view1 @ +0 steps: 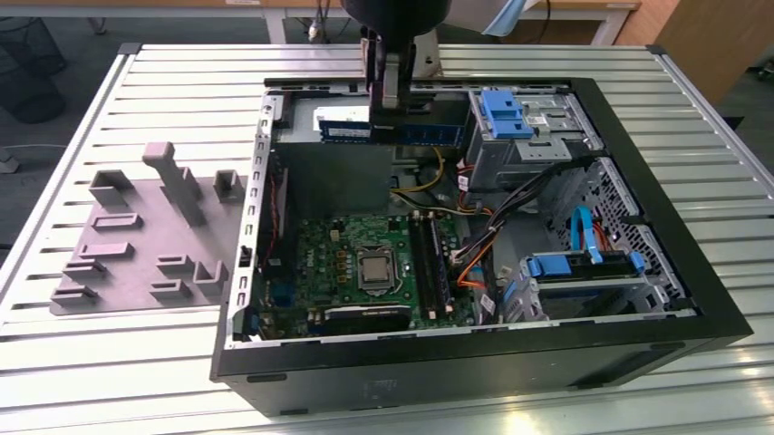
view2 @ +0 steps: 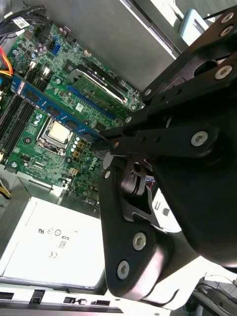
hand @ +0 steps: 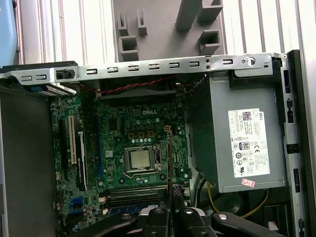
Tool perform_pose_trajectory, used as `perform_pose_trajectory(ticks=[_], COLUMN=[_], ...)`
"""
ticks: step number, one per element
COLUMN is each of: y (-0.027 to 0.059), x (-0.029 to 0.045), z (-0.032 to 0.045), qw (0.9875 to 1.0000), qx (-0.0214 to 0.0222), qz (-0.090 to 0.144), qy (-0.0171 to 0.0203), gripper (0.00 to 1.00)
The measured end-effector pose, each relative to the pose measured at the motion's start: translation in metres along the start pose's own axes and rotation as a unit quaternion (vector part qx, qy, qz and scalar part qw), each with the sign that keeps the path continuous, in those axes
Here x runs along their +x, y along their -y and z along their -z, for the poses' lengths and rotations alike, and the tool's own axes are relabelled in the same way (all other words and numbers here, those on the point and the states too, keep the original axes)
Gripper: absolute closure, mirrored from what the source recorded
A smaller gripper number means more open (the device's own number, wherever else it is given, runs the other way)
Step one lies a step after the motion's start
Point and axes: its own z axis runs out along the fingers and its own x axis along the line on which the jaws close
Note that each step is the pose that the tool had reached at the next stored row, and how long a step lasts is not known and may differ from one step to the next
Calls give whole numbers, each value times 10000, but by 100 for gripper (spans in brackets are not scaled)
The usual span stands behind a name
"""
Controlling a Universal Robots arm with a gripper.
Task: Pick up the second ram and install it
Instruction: 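Insert the second ram into the second slot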
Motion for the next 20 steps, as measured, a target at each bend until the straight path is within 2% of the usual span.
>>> perform_pose_trajectory(ticks=[20], y=[0], x=[0], z=[0], qw=[9998], qx=[8], qz=[-174], qy=[6], gripper=[86])
